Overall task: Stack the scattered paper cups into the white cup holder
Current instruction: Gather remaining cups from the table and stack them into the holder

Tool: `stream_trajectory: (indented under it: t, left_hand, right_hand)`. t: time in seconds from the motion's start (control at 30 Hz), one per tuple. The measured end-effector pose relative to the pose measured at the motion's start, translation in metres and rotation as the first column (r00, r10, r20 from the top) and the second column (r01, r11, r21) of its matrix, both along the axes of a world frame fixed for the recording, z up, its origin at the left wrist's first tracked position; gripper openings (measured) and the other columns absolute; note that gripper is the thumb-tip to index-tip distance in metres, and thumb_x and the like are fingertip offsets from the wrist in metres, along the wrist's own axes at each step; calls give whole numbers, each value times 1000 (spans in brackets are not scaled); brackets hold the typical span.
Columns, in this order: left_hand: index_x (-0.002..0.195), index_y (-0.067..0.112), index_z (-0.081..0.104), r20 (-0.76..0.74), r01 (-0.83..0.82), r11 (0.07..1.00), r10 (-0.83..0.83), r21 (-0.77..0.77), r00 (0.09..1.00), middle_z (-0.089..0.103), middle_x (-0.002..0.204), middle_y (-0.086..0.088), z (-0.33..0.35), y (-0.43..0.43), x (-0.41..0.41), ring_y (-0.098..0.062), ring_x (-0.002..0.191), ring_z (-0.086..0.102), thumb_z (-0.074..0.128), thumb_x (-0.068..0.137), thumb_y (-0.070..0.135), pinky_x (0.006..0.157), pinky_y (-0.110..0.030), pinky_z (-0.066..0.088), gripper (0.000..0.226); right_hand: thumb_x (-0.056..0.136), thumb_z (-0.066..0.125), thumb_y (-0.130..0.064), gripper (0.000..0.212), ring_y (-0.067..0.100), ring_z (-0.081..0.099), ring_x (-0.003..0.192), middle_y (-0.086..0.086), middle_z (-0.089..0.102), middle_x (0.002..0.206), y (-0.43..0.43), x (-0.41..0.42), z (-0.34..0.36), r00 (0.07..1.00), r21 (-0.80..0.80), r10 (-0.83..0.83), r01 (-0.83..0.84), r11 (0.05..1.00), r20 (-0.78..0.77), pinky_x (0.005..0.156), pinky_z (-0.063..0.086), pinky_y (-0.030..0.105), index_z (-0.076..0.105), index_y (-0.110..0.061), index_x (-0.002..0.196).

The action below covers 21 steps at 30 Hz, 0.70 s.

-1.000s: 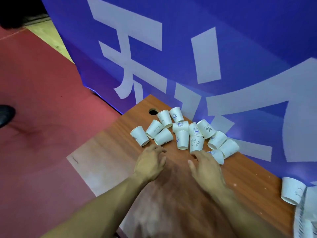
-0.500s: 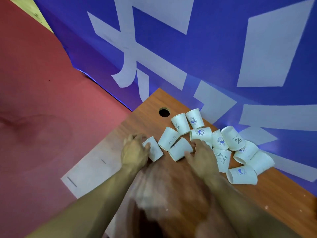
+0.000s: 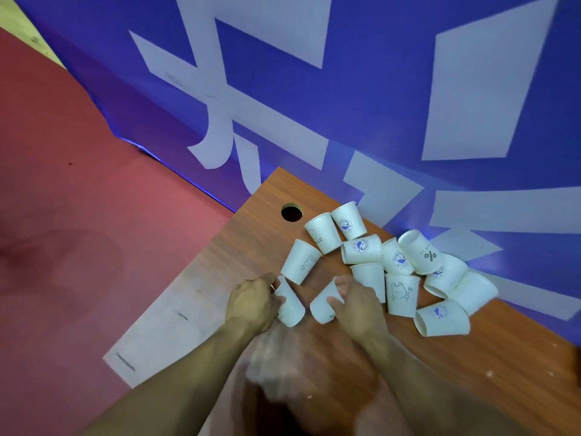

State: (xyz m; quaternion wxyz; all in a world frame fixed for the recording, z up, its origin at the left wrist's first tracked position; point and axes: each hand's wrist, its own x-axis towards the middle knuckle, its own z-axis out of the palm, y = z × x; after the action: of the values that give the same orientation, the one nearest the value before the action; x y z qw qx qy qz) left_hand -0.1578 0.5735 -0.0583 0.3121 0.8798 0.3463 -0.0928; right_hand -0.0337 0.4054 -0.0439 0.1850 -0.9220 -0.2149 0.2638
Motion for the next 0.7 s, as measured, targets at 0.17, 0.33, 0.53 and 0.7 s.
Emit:
stream_trajectory:
  t: [0.17, 0.33, 0.53, 0.7]
  left_hand:
    - [98, 28, 59, 46, 116, 992, -118, 57, 992, 68, 93, 1, 37, -26, 5, -27, 88, 60, 59, 88, 35, 70, -30, 37, 12]
    - [82, 25, 48, 131, 235, 953, -262, 189, 956, 61, 82, 1, 87, -67, 10, -29, 86, 58, 57, 91, 34, 67, -31, 32, 15]
    - [84, 24, 53, 246, 309, 886, -404, 346, 881, 61, 83, 1, 142, -153, 30, -28, 89, 54, 57, 90, 34, 66, -33, 31, 12]
    - [93, 26, 61, 332, 379, 827, -525, 414, 784, 63, 86, 3, 173, -257, 52, -25, 85, 57, 58, 88, 37, 63, -33, 35, 12]
  right_hand:
    - [92, 61, -27, 33, 19, 62, 110, 2, 68, 118, -23, -8, 31, 998, 34, 21, -23, 999, 57, 93, 49, 35, 58, -17, 124]
    - [93, 58, -31, 24, 20, 61, 101, -1, 67, 109, -64, -15, 73, 977, 56, 49, -62, 997, 208, 81, 48, 32, 57, -23, 116]
    - [90, 60, -31, 11, 24, 60, 89, -5, 65, 92, -156, -22, 130, 926, 165, -48, -15, 986, 374, 71, 46, 35, 55, -22, 94]
    - [89, 61, -28, 14, 25, 62, 93, -4, 68, 102, -267, -27, 167, 862, 227, -142, 33, 973, 486, 71, 44, 32, 59, -20, 101]
